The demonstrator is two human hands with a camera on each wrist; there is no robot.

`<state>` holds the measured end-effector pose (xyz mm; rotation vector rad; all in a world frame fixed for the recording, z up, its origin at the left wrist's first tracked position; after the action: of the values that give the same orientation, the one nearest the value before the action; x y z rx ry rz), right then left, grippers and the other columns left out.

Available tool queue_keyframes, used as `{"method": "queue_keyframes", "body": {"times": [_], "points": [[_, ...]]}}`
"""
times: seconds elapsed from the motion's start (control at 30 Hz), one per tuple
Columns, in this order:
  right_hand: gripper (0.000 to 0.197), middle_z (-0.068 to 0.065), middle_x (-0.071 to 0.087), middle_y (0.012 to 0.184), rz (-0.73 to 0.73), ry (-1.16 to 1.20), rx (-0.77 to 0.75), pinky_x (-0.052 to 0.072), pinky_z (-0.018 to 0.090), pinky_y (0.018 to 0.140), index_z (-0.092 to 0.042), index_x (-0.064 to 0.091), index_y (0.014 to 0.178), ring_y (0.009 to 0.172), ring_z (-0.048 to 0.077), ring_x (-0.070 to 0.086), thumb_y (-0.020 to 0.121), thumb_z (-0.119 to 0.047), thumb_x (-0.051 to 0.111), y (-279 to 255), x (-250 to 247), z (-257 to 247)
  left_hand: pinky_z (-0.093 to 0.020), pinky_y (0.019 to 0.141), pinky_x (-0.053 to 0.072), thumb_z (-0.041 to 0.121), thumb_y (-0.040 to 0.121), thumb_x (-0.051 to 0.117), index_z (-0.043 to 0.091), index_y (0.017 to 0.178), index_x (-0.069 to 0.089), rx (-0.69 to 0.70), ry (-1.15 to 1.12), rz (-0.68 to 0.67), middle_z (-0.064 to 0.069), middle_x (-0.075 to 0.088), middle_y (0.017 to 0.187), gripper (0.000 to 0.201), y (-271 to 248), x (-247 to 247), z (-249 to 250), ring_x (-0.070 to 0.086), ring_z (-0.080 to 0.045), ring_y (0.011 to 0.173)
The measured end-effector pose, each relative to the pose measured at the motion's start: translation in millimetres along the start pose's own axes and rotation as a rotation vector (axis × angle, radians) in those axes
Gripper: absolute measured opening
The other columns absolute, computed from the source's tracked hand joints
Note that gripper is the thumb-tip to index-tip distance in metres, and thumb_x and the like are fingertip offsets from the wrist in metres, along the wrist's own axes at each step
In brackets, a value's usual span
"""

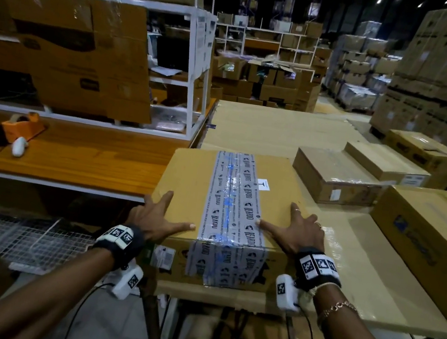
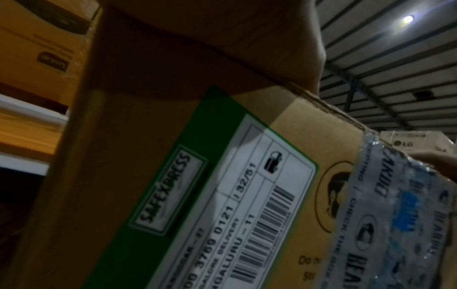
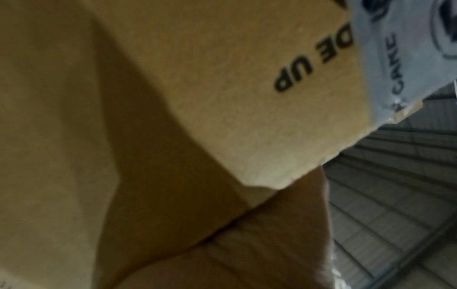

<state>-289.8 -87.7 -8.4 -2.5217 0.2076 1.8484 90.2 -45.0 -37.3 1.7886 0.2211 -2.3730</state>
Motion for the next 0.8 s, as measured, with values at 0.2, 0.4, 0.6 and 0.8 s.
{"method": "queue_keyframes", "body": {"times": [0.2, 0.4, 0.6, 0.8], "points": [[0.134, 0.022, 0.055, 0.125, 0.176, 0.047, -0.084, 0.049, 0.047, 0.094, -0.023, 0.012, 0.159, 0.11, 0.037, 0.058, 0.056, -0.107, 0.027, 17.7, -11.8, -16.3, -0.057, 0.105, 0.044, 0.109, 0.038, 0.045, 0.047, 0.156, 0.0, -0.035, -0.049, 0.023, -0.018, 0.031, 0.152, 0.141, 9.3, -15.1, 2.6, 0.046, -0.05, 0.128], [0.13, 0.016, 0.046, 0.132, 0.248, 0.079, -0.125, 0.05, 0.052, 0.092, -0.032, -0.005, 0.159, 0.107, 0.04, 0.059, 0.059, -0.103, 0.04, 13.0, 1.5, -2.3, -0.052, 0.103, 0.043, 0.109, 0.038, 0.045, 0.047, 0.156, -0.007, 0.036, 0.028, 0.024, -0.018, 0.026, 0.149, 0.142, 23.2, -20.8, 16.3, 0.047, -0.047, 0.126], [0.132, 0.014, 0.022, 0.153, 0.226, 0.021, -0.117, 0.044, 0.056, 0.102, -0.034, -0.005, 0.158, 0.119, 0.046, 0.052, 0.055, -0.105, 0.038, 8.8, 10.2, -1.7, -0.045, 0.097, 0.049, 0.11, 0.047, 0.033, 0.039, 0.157, 0.012, 0.082, 0.078, 0.086, -0.018, 0.024, 0.149, 0.133, 8.1, -6.8, 3.4, 0.052, -0.043, 0.121], [0.129, 0.014, 0.021, 0.155, 0.327, 0.013, -0.169, 0.044, 0.056, 0.1, -0.031, 0.0, 0.16, 0.121, 0.045, 0.049, 0.061, -0.099, 0.046, -29.9, 2.6, 2.4, -0.046, 0.08, 0.057, 0.109, 0.046, 0.037, 0.038, 0.157, 0.016, 0.114, 0.064, 0.238, -0.018, 0.019, 0.151, 0.133, -22.9, -1.3, -2.1, 0.053, -0.042, 0.118]]}}
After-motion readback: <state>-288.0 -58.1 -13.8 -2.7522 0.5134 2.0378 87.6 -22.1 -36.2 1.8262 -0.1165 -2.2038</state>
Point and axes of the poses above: each hand's wrist, its own y-axis towards the middle knuckle, its own x-axis out of the palm, z = x × y, the point moved 7 cm from there along y, towards the middle knuckle
